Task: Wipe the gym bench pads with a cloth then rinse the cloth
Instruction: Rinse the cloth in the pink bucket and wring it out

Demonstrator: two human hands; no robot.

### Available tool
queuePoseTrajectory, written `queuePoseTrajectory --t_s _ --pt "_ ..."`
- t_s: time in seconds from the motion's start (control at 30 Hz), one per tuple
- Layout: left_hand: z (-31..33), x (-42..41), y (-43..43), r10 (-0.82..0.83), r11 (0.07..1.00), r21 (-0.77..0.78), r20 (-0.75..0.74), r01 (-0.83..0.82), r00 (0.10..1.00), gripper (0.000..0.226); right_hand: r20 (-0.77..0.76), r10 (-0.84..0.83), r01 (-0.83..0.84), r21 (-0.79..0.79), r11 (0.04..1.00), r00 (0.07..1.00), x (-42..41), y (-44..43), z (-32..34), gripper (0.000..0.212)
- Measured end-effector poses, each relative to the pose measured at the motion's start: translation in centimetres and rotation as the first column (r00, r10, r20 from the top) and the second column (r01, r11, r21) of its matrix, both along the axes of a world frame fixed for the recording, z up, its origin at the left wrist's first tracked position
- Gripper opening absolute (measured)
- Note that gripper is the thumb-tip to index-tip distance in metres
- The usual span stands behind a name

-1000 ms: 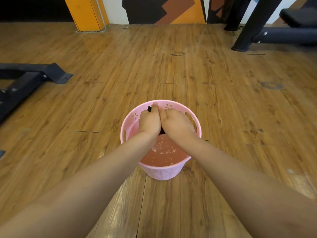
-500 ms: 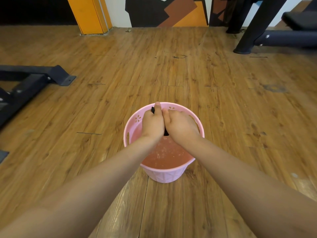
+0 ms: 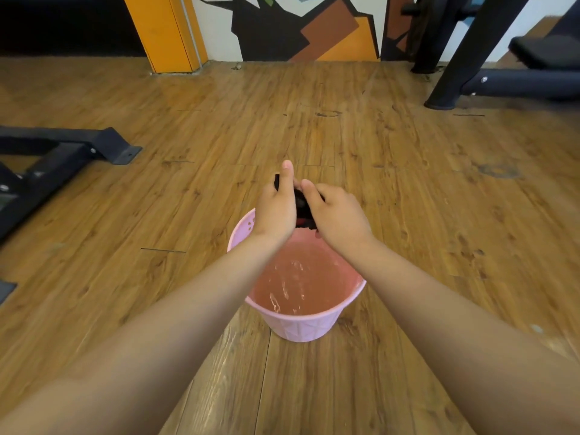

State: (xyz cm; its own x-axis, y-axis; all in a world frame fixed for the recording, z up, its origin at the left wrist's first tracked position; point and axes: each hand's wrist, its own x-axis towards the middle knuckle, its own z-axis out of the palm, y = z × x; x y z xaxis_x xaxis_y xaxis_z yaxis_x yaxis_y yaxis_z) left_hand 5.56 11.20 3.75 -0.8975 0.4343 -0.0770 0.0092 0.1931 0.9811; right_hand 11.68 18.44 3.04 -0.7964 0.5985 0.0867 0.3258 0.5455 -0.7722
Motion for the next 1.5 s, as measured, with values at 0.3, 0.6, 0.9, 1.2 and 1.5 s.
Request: queuePoseTrajectory --t_s 0.3,0.6,0.9,1.2,1.5 --pt "3.8 -2.1 0.0 0.021 0.995 0.097 -0.057 -0.015 0.998 0.051 -0.244 -0.088 0.029 -0.236 0.971 0.966 -0.5 1.7 3.0 0.053" --pt "5.8 -2.7 0.7 0.048 0.993 0.105 -0.005 -0.047 0.999 0.064 -0.402 -0.156 0.079 -0.202 0.976 0.903 -0.8 2.3 5.6 0.055" --pt "8.8 -2.4 -0.9 -0.367 0.93 0.003 -0.092 0.369 0.926 0.066 -0.508 -0.215 0.063 -0.299 0.952 0.834 -0.8 3.4 7.9 0.05" --pt "8.1 -2.6 -0.7 -0.339 0.903 0.279 -0.007 0.328 0.941 0.025 -0.515 -0.287 -0.107 -0.607 0.787 0.808 -0.1 2.9 7.8 0.033" --pt "8.4 -3.0 -0.6 -0.224 0.899 0.418 0.179 0.132 0.958 0.046 -0.39 -0.078 -0.043 -0.293 0.955 0.917 -0.6 1.8 7.2 0.047"
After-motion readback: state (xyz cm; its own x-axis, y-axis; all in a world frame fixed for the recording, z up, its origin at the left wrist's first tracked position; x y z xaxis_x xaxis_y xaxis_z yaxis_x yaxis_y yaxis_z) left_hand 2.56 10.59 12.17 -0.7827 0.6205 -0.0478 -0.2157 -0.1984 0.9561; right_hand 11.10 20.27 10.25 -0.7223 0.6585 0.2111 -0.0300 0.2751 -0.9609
